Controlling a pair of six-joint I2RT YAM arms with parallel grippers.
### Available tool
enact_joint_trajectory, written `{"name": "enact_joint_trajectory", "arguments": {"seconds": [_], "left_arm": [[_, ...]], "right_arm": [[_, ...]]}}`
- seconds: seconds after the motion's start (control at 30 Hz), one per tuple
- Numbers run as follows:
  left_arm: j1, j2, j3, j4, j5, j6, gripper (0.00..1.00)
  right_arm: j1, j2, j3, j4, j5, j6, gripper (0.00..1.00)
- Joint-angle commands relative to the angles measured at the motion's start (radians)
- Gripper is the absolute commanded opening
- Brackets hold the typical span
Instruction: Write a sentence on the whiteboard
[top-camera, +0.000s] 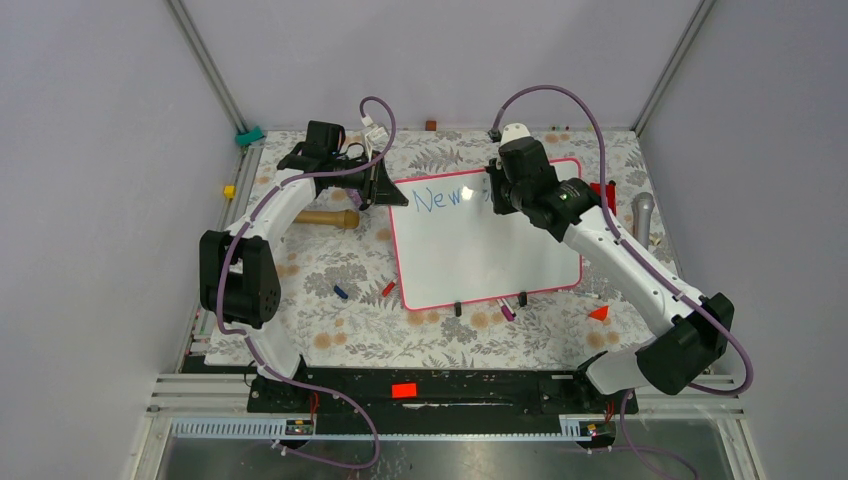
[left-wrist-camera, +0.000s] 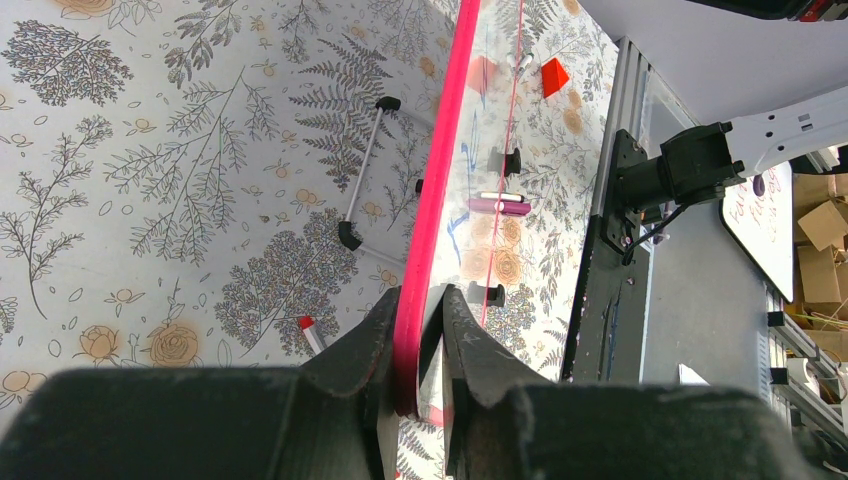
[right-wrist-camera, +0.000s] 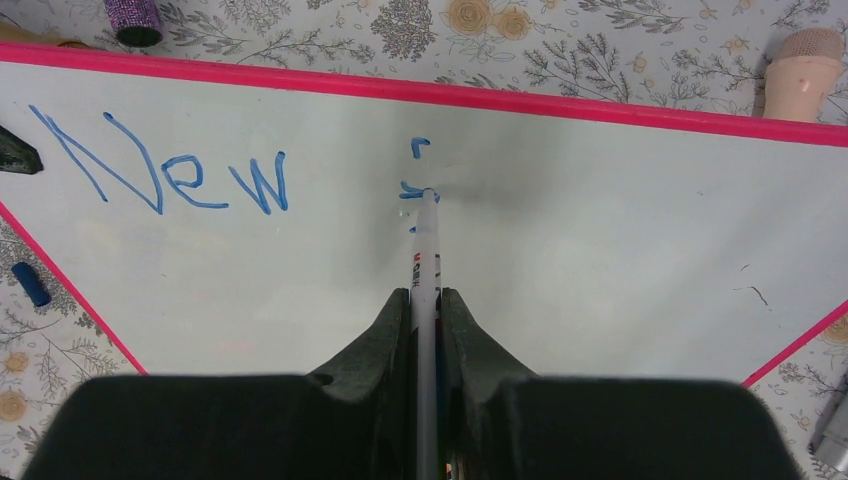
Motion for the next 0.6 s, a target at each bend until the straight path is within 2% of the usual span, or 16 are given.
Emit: {"name": "enact_joint_trajectory", "arguments": {"seconds": [0.0, 0.57], "left_arm": [[-0.021, 0.008, -0.016, -0.034, -0.224, 0.151, 0.08], [-0.021, 0.009, -0.015, -0.035, -0.225, 0.151, 0.08]], "right_arm": [[-0.006, -0.007, -0.024, -0.011, 0.011, -0.005, 0.0], [-0.005, -0.056, -0.117, -0.011, -0.031, 0.018, 0.0]]}}
